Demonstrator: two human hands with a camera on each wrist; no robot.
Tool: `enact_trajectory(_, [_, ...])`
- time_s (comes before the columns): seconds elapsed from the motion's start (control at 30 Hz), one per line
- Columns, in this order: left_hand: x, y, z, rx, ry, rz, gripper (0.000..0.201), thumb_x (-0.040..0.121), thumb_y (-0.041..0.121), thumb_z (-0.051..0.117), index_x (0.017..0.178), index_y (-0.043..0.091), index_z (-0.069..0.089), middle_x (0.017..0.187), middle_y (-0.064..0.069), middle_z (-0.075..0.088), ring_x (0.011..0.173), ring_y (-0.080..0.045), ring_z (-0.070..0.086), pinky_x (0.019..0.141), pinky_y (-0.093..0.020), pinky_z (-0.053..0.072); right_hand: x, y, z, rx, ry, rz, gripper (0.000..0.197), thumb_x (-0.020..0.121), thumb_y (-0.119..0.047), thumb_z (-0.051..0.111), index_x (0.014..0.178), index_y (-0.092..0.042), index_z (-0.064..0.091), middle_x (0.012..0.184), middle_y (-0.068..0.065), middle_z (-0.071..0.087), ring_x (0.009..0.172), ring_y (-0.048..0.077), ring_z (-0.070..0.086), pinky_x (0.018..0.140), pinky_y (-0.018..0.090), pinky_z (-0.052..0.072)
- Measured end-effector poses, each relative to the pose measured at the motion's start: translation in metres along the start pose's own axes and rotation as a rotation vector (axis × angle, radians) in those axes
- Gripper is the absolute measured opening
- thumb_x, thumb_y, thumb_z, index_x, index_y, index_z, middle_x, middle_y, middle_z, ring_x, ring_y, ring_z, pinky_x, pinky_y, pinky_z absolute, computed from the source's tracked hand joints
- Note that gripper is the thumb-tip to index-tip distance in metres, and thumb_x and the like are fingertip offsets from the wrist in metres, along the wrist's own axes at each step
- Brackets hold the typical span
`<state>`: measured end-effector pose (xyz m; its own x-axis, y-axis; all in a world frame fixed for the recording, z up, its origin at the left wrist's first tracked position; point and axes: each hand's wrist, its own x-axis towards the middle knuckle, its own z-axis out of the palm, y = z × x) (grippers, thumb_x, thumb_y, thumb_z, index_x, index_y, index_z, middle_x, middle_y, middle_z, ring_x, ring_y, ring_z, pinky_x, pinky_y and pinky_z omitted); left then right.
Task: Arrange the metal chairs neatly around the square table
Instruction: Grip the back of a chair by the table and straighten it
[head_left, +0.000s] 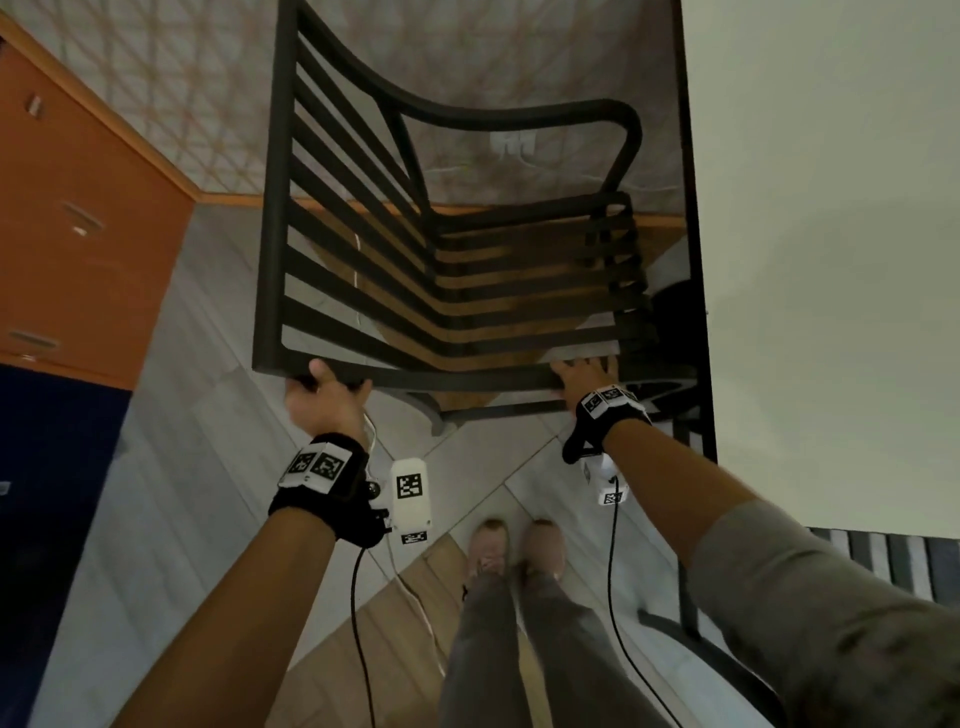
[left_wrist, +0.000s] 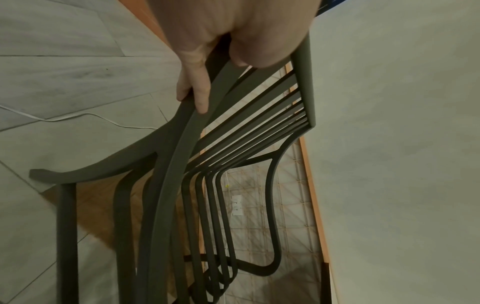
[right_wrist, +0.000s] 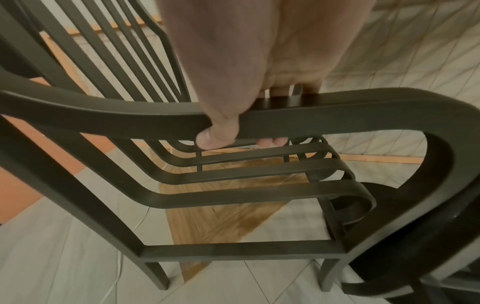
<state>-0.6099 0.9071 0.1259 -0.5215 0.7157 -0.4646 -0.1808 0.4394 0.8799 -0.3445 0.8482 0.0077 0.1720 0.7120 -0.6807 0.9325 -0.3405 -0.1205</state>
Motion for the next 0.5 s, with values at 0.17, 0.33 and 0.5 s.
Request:
enact_trajectory(0.17, [0.016,0.012,0.027,0.043,-0.063,0.022,0.033,0.099,0.020,0.040,0.127,0.008,0.051,0.116,-0.009,0.053,0.104,-0.029,0.058,0.082,-0.043,0.059,0.012,0.001,-0.016,0.054,0.006,0.067,0.042,0.092,-0.032,0.051,0.132,-0.028,0.039,0.139,0.013,0.045,0.135,0.037,0.028,0.114,0.063,0.004])
enact_trajectory(0.33, [0.021,0.020,0.049,0.061,-0.146,0.017,0.035,0.098,0.020,0.041,0.129,0.005,0.051,0.125,-0.011,0.054,0.109,-0.032,0.060,0.083,-0.044,0.059,0.015,0.009,-0.028,0.076,0.047,0.119,0.038,0.093,-0.034,0.050,0.130,-0.027,0.042,0.133,0.012,0.050,0.132,0.034,0.033,0.114,0.063,0.005])
enact_trajectory(0.5, [0.018,0.013,0.050,0.081,-0.162,0.028,0.032,0.098,0.019,0.043,0.127,0.008,0.052,0.119,-0.009,0.056,0.112,-0.033,0.060,0.090,-0.050,0.055,0.008,0.017,-0.015,0.088,0.068,0.146,0.044,0.092,-0.038,0.050,0.134,-0.029,0.038,0.139,0.014,0.044,0.135,0.035,0.028,0.114,0.063,0.004])
